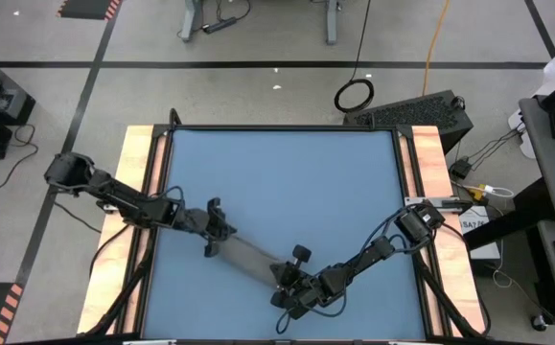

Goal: Roll towel
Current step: Roll the gray towel

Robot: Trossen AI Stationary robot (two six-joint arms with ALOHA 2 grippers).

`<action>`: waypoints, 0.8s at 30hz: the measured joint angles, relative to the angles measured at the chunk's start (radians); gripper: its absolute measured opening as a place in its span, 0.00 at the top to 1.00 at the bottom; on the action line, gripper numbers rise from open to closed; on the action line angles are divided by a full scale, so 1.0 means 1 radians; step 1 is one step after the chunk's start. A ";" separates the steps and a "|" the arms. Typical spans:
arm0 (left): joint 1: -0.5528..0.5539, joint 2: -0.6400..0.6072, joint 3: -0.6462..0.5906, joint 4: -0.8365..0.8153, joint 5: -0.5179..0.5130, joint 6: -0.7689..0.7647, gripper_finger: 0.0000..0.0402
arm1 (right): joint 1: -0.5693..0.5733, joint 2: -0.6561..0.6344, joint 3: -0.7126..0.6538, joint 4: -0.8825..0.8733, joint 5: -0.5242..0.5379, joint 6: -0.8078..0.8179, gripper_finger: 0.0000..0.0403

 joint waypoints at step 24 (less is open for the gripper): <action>-0.128 -0.058 -0.056 0.140 -0.046 0.057 0.99 | 0.001 0.001 0.000 0.001 -0.004 0.021 1.00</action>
